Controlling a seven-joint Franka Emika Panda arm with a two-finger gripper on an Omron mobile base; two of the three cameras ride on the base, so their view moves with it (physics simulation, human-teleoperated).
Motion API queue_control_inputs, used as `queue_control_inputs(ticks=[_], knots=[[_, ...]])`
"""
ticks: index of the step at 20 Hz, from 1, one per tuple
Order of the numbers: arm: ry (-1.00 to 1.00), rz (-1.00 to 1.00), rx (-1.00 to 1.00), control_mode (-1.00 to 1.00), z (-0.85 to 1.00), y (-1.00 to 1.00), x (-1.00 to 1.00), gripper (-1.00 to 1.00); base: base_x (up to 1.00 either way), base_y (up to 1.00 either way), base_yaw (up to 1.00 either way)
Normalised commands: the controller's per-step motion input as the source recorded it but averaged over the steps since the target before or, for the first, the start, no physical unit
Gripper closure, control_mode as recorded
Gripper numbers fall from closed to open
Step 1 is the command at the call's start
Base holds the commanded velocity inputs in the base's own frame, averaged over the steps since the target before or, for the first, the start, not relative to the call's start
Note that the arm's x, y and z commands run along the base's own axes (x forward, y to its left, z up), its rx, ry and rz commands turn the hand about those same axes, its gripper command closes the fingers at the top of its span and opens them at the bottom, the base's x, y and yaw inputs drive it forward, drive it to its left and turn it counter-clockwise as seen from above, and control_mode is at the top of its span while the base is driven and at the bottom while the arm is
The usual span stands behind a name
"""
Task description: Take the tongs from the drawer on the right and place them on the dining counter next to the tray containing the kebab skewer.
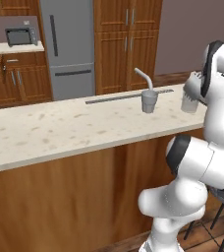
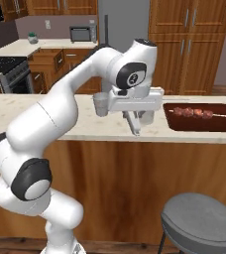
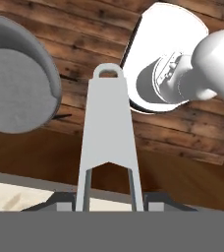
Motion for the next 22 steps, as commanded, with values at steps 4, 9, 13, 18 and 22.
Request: queue_control_inputs(ticks=[4, 9, 13, 18, 22], knots=[[0.00, 0.00, 0.00, -1.00, 0.00, 0.06, -0.12, 1.00, 0.00, 0.00, 0.00], [-0.01, 0.33, -0.01, -1.00, 0.07, 0.12, -0.14, 1.00, 0.00, 0.00, 0.00], [-0.02, 0.50, -0.05, -1.00, 0.06, 0.28, -0.06, 1.00, 0.00, 0.00, 0.00], [-0.02, -0.21, 0.03, -1.00, 0.05, 0.15, -0.04, 1.00, 0.00, 0.00, 0.00], [0.01, -0.05, 0.03, -1.00, 0.00, 0.06, -0.01, 1.00, 0.00, 0.00, 0.00]])
